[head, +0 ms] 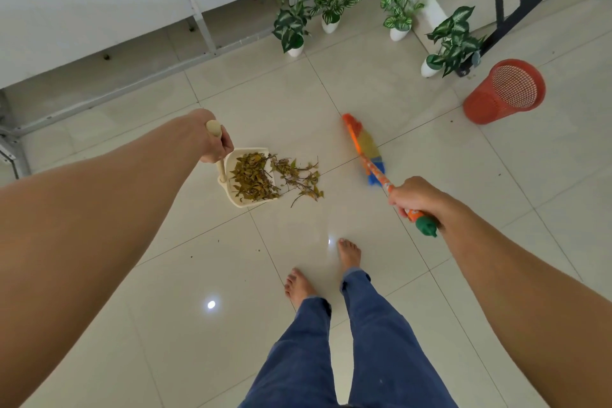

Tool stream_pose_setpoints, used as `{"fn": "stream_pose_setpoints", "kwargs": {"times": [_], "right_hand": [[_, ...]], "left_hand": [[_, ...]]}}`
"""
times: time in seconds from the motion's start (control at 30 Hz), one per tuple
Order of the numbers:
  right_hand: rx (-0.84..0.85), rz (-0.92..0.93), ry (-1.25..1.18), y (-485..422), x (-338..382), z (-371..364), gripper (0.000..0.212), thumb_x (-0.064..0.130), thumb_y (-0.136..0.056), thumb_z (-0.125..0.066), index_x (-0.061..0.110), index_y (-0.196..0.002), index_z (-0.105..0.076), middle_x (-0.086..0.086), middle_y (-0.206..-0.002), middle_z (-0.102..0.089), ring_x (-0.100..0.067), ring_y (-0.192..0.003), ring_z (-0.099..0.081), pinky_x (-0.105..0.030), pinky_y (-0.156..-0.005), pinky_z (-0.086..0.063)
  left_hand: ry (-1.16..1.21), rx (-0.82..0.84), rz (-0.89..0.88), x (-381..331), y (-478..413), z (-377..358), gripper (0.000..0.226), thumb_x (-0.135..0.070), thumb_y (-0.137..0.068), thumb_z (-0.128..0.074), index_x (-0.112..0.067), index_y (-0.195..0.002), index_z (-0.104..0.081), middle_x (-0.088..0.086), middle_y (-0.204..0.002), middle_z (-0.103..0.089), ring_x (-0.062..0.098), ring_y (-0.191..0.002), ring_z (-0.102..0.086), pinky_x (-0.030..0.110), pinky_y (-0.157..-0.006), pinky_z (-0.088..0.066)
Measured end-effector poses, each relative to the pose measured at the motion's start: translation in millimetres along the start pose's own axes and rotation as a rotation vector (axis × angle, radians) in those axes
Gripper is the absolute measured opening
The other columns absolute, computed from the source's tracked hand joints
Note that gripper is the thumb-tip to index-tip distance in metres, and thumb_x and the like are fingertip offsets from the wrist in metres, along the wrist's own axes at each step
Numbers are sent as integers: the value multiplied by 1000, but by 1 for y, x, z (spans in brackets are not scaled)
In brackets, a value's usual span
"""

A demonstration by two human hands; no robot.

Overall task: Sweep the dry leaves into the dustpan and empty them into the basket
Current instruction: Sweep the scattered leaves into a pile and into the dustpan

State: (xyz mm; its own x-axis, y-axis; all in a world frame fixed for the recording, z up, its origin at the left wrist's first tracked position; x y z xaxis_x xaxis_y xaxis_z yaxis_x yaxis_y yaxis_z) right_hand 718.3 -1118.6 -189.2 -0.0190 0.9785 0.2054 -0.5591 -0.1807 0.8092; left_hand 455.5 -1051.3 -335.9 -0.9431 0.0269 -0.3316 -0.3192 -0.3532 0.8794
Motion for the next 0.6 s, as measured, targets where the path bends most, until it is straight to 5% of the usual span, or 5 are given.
{"fn": "stream_pose_setpoints", "kwargs": {"times": [0.17,0.37,0.53,0.6], "right_hand": [[179,26,-117,14,9,-57,18,11,-84,-56,-3,-91,-64,-13,-66,-65,-17,-43,-55,-23,-41,-45],[286,206,-36,53,33,-75,13,7,-78,-57,6,-89,-64,-7,-58,-57,-11,-34,-49,-20,-38,-40],[205,287,85,71,41,-56,20,12,-80,-55,12,-99,-63,-7,-64,-60,-11,-35,-53,-20,-39,-42],[148,282,155,68,46,-59,15,12,-79,-53,11,-92,-61,-7,-62,-62,-15,-39,-57,-23,-43,-46]], "left_hand": [[55,-41,-23,-3,-15,15,55,-13,-113,-23,-1,-164,-7,14,-169,-13,26,-158,-20,33,-130,-19],[229,-123,21,5,-16,31,56,-15,-113,-21,-1,-164,-3,13,-171,-7,26,-160,-14,34,-131,-16],[310,-157,-8,18,-16,28,56,-13,-112,-25,-1,-164,-6,15,-169,-12,27,-158,-19,34,-130,-18],[168,-134,-54,12,-7,32,56,-14,-113,-24,-1,-164,-6,14,-169,-12,27,-158,-19,34,-130,-18]]}}
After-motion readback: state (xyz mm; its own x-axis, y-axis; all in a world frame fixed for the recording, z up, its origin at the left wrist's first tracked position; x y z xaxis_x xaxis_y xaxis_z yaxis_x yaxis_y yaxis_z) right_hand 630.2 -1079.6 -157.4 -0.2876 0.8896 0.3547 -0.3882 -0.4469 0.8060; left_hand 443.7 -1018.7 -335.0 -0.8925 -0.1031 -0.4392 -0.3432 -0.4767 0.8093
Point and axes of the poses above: each hand's wrist, its own y-axis away from the middle knuckle, its own z-axis out of the back of the hand, x = y × z, the point moved 8 cm from there along -y, towards the middle knuckle
